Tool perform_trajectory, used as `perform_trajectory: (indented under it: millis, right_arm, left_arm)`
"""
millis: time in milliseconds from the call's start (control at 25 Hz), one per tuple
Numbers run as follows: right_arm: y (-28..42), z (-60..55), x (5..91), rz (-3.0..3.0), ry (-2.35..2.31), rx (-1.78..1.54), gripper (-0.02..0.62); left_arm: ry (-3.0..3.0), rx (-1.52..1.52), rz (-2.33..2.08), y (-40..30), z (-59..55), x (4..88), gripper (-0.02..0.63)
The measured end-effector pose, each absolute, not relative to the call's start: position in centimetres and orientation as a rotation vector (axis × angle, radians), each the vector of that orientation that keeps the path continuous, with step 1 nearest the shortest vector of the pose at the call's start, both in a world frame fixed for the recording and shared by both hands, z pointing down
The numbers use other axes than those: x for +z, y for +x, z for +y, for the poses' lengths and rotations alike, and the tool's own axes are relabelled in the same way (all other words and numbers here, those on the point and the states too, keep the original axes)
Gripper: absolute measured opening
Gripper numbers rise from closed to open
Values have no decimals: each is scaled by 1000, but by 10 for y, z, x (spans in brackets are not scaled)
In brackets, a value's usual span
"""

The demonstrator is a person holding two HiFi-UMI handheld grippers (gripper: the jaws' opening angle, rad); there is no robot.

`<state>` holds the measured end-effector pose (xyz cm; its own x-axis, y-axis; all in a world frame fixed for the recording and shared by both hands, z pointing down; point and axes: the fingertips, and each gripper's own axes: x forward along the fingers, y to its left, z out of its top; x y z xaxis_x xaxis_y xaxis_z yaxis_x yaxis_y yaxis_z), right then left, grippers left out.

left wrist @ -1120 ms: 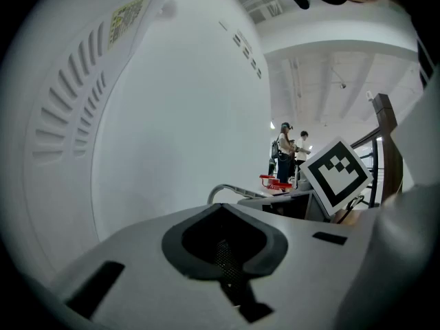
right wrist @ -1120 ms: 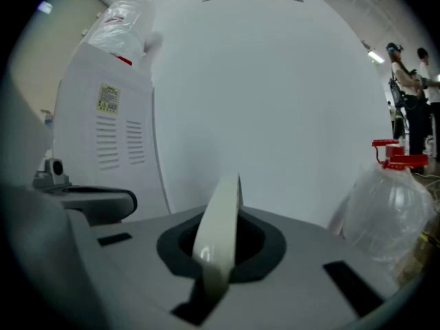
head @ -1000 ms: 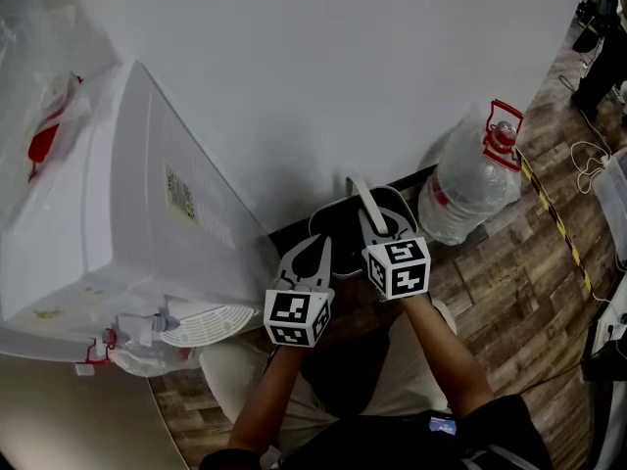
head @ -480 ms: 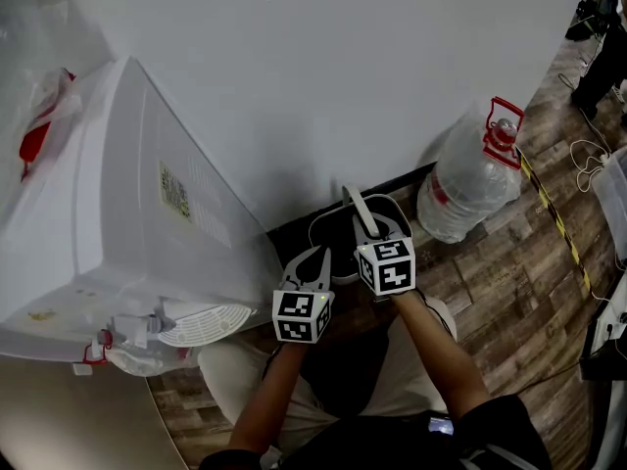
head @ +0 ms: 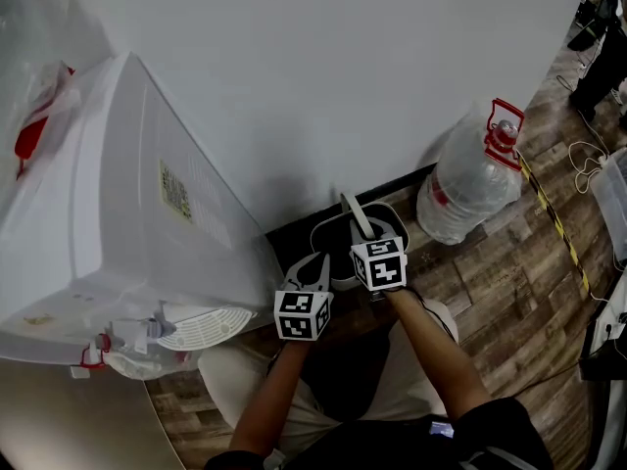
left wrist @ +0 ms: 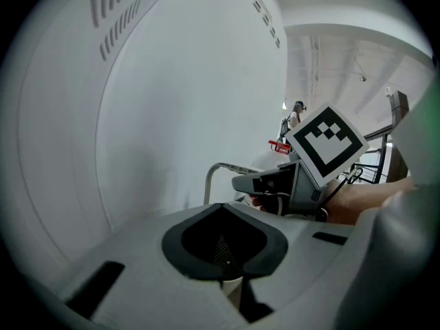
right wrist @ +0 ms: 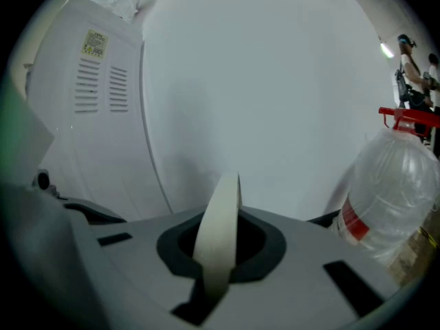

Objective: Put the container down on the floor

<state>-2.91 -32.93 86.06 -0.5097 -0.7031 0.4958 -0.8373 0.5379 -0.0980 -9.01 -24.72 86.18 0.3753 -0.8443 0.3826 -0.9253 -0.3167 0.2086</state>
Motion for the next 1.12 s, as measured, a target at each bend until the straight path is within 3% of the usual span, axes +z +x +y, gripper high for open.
perform_trajectory:
  millis: [1120]
  right_arm:
    - [-40,-303,934,-2320,1185,472,31]
  left_arm:
    - [2111,332,-1494,-100,-258,921,17]
